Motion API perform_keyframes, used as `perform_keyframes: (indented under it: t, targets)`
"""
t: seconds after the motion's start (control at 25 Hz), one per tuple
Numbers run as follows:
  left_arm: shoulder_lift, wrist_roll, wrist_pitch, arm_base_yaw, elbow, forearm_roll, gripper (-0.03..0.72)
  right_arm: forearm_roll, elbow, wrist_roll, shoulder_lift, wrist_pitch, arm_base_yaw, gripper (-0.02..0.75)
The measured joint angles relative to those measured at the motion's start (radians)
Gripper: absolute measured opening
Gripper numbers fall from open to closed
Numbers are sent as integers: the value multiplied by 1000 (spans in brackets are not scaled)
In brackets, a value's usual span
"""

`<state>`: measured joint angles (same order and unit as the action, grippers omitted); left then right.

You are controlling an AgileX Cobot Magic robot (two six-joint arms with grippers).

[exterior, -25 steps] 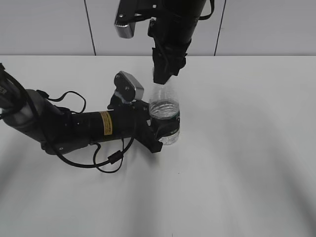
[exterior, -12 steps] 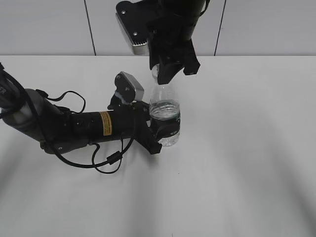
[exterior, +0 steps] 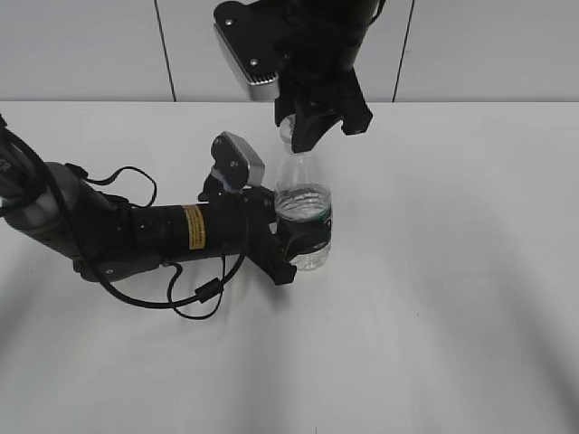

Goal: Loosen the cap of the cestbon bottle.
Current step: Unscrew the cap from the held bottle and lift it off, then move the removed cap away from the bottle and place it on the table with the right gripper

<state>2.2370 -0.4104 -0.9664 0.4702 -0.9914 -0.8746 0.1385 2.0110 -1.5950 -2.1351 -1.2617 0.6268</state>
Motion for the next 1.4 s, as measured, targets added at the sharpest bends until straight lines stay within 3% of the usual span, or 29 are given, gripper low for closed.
perform_keyframes:
  t: [0.84, 1.08, 1.4]
  targets:
    - [0, 19, -8, 8, 1, -41, 346, 2, -1, 74, 69, 33, 0, 300]
    - [0, 22, -8, 10, 1, -47, 345, 2, -1, 236, 102, 34, 0, 300]
    - [0, 22, -8, 10, 1, -49, 345, -45, -1, 664, 128, 34, -6, 300]
